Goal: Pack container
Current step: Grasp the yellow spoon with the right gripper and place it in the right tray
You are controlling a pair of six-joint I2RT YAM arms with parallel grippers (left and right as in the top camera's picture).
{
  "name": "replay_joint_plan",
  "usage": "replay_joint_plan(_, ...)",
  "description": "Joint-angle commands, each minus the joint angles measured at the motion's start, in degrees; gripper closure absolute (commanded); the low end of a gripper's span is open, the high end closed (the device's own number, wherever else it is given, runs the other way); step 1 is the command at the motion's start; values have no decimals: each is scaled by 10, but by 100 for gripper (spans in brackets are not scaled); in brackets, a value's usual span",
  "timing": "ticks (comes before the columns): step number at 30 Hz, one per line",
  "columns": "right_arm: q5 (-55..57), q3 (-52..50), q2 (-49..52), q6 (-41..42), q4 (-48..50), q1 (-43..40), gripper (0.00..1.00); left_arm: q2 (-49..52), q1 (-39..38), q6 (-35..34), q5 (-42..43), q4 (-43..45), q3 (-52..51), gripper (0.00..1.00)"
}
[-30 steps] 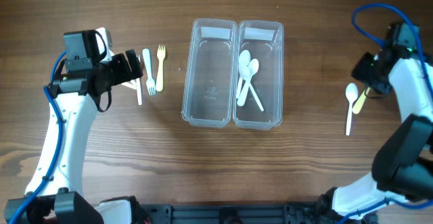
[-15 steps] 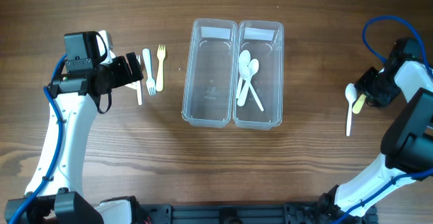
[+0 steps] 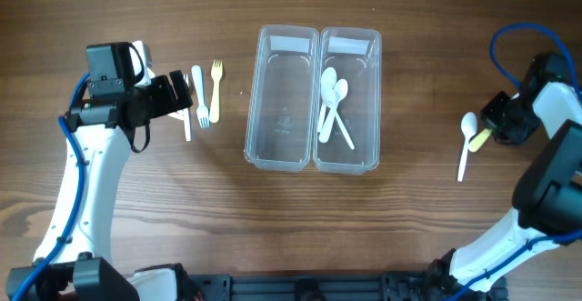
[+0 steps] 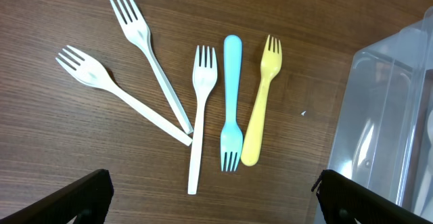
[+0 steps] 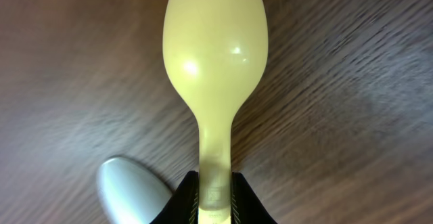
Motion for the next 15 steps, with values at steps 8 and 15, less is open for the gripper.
replay_joint_plan(8, -168, 21, -258, 5, 11, 244, 96, 1, 2, -6, 11, 10, 10, 0)
replay_joint_plan(15, -104, 16, -73, 15, 57, 413, 84, 1, 2, -6, 11, 10, 10, 0)
